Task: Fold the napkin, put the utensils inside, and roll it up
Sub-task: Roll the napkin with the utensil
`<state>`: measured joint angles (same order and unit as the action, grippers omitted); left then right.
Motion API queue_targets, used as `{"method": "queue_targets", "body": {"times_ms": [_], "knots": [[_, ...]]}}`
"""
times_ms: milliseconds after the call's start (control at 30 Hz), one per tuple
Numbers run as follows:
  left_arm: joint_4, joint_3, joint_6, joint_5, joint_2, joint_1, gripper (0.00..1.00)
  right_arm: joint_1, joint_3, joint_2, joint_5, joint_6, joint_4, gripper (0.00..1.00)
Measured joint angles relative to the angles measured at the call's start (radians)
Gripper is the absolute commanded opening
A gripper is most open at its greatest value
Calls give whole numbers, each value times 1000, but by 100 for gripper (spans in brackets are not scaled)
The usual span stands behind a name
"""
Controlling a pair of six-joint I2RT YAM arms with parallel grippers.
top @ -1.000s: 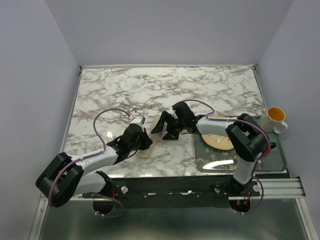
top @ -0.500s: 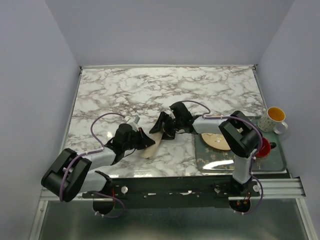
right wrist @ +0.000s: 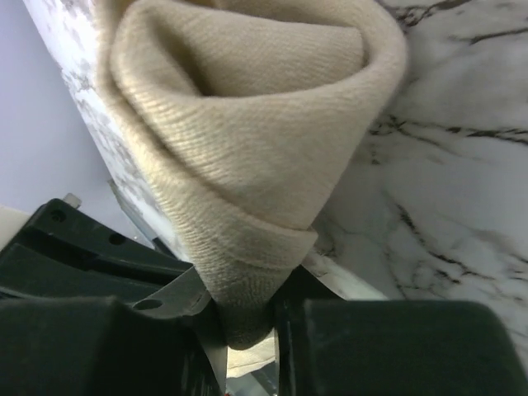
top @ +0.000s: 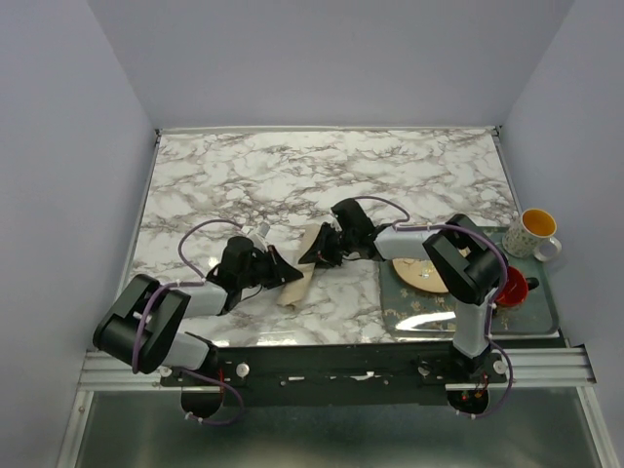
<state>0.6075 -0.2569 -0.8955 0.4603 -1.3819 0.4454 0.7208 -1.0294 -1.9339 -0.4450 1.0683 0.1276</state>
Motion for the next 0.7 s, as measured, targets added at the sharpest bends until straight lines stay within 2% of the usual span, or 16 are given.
{"method": "queue_targets", "body": {"times_ms": [67,100,233,267,300,333,400,467,700], "knots": [[-43,-24,16,-3,5,-1,25,-3,0,-3,5,-7,-3,11],[-66,-34,27,-4,9,-1,32,-3,0,-4,7,-8,-3,11],[-216,-78,91,-53,68,1,42,-3,-5,-4,8,-11,-9,8],[-279,-98,114,-83,99,8,53,-3,-13,-4,10,-11,-17,8],[-327,-116,141,-114,126,16,78,-2,-17,-4,11,-11,-20,8],[-347,-125,148,-127,136,19,82,-2,-21,-4,12,-11,-27,7],[-417,-161,176,-190,163,39,84,-2,-31,-4,15,-11,-49,7],[-504,-213,217,-300,172,103,84,-2,-39,-4,19,-11,-75,7],[-709,-377,319,-697,158,433,82,-2,-122,-4,49,-6,-252,10]]}}
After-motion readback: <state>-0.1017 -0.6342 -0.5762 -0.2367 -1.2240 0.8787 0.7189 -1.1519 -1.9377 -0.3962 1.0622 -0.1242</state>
